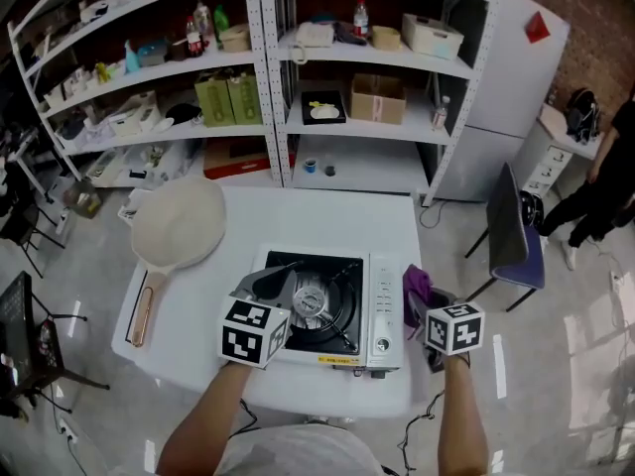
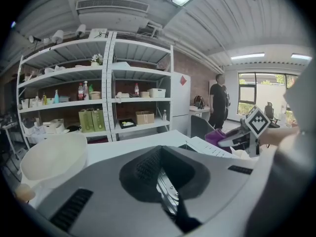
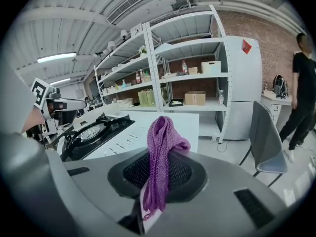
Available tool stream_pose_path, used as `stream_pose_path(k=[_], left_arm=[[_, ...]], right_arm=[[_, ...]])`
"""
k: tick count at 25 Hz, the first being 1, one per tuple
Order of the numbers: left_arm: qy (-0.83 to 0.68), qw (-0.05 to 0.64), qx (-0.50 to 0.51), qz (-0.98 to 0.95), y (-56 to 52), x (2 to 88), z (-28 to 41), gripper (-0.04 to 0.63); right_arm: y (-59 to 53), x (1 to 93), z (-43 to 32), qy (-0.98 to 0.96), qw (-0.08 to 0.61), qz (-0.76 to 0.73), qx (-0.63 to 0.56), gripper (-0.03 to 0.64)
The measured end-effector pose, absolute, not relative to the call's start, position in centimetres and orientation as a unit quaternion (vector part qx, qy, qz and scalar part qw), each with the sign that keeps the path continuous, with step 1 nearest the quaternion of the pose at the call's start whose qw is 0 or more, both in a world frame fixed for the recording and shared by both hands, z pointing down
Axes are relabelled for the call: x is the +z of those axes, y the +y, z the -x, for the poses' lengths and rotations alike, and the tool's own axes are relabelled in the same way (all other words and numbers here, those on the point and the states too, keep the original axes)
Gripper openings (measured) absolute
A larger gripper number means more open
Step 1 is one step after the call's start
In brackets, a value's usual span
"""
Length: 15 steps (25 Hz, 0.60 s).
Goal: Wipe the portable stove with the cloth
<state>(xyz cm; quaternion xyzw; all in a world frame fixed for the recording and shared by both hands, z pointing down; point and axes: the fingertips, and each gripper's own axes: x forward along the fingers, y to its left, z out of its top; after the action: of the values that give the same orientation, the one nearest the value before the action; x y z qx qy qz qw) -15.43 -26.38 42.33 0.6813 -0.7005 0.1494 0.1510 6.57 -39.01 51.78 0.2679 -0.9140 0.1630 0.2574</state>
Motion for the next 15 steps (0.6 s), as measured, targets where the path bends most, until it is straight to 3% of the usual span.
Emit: stream_pose_path(k=[15], left_arm=[[-0.735, 0.166, 0.151, -0.640, -26.5, 42.8, 18.4, 0.005]], right_arm=[[-45.1, 51.2, -3.3, -0.920, 0.267, -0.250, 0.142, 0.064]])
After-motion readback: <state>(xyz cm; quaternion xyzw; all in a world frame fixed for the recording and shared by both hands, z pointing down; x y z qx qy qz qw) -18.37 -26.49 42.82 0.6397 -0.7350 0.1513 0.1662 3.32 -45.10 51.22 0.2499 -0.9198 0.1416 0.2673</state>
